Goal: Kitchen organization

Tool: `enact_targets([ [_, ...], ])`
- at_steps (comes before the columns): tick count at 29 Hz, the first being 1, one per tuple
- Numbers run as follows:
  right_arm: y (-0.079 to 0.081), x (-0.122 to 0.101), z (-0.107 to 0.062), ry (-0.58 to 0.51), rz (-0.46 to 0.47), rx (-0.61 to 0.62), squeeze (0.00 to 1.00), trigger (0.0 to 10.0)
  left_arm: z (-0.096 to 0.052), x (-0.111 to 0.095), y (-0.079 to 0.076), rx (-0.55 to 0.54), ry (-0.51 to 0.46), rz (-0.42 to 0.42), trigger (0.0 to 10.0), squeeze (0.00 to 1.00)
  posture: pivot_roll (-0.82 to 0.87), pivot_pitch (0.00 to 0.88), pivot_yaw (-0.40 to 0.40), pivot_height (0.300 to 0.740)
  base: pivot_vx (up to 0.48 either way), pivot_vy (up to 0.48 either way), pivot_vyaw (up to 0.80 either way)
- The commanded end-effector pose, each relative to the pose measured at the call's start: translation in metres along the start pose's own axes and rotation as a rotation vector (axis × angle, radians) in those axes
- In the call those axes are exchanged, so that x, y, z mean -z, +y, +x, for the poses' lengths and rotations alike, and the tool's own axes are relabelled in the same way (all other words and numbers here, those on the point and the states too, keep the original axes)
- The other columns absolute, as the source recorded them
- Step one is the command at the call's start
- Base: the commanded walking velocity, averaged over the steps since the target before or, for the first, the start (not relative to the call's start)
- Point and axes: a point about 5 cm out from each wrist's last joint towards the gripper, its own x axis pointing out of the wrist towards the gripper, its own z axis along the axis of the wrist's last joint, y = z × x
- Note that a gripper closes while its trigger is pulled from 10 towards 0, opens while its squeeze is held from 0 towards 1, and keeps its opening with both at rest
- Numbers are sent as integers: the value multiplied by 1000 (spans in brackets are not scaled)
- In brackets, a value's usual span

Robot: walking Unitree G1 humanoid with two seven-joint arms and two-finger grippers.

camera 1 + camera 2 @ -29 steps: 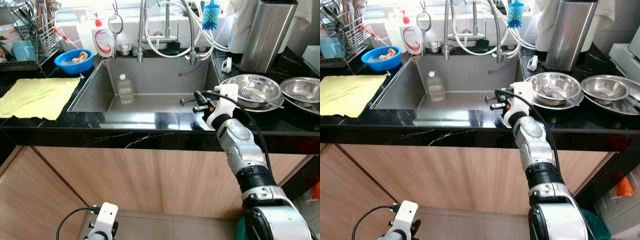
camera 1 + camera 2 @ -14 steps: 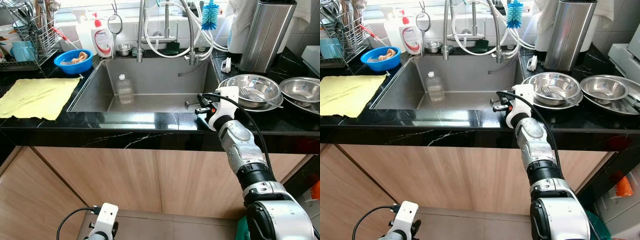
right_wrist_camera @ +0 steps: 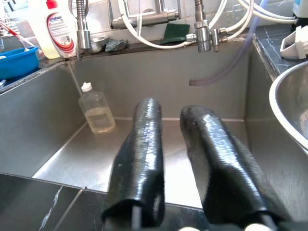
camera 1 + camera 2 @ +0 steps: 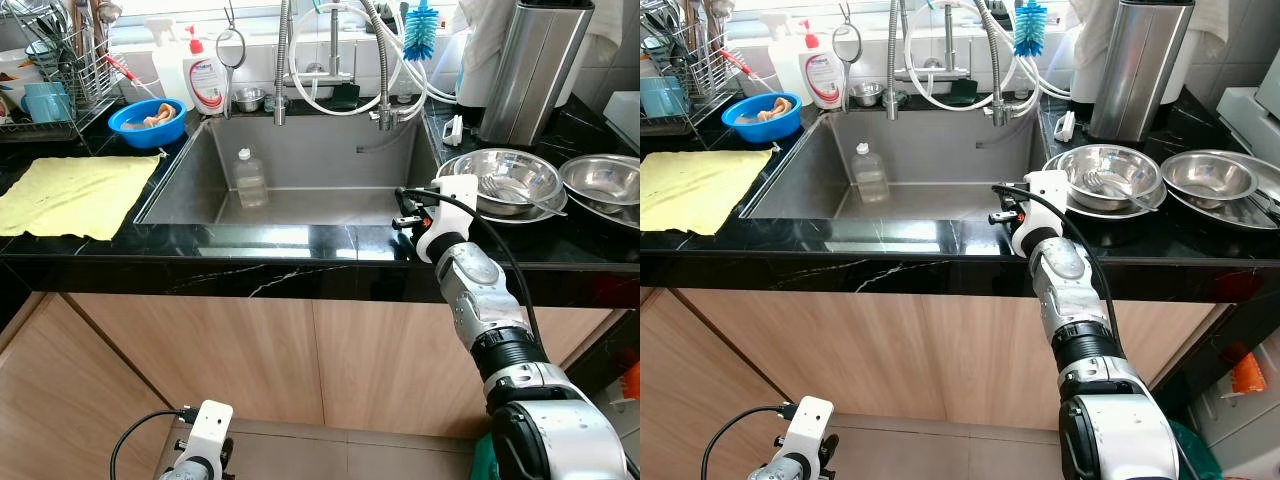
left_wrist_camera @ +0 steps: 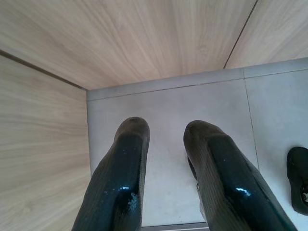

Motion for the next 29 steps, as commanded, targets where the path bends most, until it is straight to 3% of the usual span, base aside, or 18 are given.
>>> enact_targets([
  [1, 4, -8, 5, -26, -9, -7, 824, 10000, -2, 8, 7, -19, 35, -18, 10000, 0, -40, 0, 73, 740, 0, 0, 0],
  [2, 4, -9, 5, -30, -22, -5, 729, 10000, -2, 9, 7, -21, 38, -19, 10000, 0, -40, 0, 73, 740, 0, 0, 0],
  [3, 4, -10, 5, -33, -31, -4, 729, 10000, -2, 9, 7, -22, 39, -20, 10000, 0, -41, 0, 73, 740, 0, 0, 0],
  [4, 5, -11, 5, -39, -45, -1, 0, 10000, -3, 11, 8, -23, 46, -20, 10000, 0, -41, 0, 73, 740, 0, 0, 0],
  [7, 4, -20, 3, -107, -95, 46, 0, 10000, -3, 12, 7, -24, 49, -20, 10000, 0, -42, 0, 73, 740, 0, 0, 0],
  [8, 3, -28, 0, -161, -194, 76, 0, 10000, -3, 11, 6, -23, 43, -21, 10000, 0, -43, 0, 71, 740, 0, 0, 0],
  [11, 7, -41, -9, -253, -303, 119, 0, 10000, -2, 10, 5, -22, 41, -25, 10000, 0, -43, 0, 73, 740, 0, 0, 0],
  [17, -6, -54, -31, -330, -360, 222, 0, 10000, -3, 12, 4, -20, 48, -25, 10000, 0, -53, 0, 75, 740, 0, 0, 0],
  [19, -21, -58, -41, -334, -389, 269, 1000, 10000, -3, 12, 4, -20, 50, -25, 10000, 0, -61, 0, 79, 740, 0, 0, 0],
  [20, -39, -61, -50, -331, -372, 345, 1000, 10000, -2, 9, 3, -17, 36, -21, 10000, 0, -76, 0, 82, 740, 0, 0, 0],
  [22, -50, -62, -58, -326, -377, 394, 1000, 10000, -1, 3, 1, -13, 14, -17, 10000, 0, -84, 0, 83, 740, 0, 0, 0],
  [29, -64, -62, -75, -318, -361, 469, 1000, 10000, 2, -6, -2, -4, -13, -16, 10000, 0, -83, 0, 84, 740, 0, 0, 0],
])
